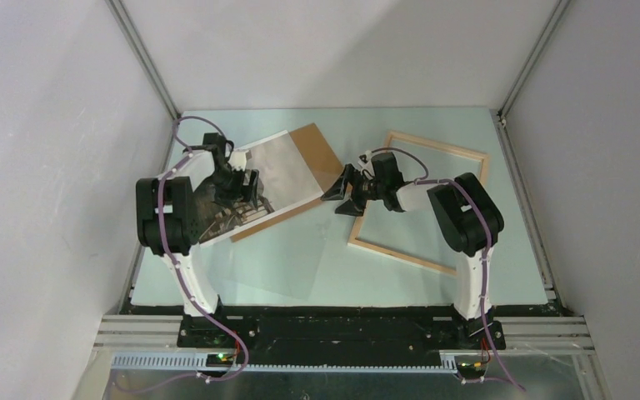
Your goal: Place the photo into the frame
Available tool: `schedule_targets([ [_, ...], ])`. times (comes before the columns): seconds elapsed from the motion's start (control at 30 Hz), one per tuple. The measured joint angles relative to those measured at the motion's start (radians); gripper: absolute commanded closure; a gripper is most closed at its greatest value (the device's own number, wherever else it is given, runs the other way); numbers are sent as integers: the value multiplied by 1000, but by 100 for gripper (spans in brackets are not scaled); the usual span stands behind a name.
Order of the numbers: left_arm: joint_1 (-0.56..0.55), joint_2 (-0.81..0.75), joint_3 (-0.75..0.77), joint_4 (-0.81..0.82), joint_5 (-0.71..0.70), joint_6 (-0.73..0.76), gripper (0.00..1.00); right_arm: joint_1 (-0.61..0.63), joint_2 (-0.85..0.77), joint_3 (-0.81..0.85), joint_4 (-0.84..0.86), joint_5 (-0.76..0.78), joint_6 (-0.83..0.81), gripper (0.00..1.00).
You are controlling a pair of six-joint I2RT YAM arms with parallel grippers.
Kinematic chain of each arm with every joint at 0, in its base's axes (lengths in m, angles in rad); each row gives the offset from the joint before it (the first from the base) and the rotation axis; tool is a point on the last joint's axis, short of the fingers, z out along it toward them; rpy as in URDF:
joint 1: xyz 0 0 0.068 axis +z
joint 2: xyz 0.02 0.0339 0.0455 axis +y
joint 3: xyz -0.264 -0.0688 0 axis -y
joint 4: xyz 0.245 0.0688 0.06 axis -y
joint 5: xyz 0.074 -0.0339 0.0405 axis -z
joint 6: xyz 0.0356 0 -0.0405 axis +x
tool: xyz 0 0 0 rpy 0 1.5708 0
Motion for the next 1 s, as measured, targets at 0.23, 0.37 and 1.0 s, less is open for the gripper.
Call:
schedule_targets([
  [0.23,0,0,-1,0,16,-2,9,-30,18,-9,70,-61,31,18],
  [0.37,0,0,-1,0,54,-3,9,-43,37,-11,121,-112,42,20],
  [1.0,-57,0,-4,-3,216,-10,9,-37,79,5,161,-172,-47,63],
])
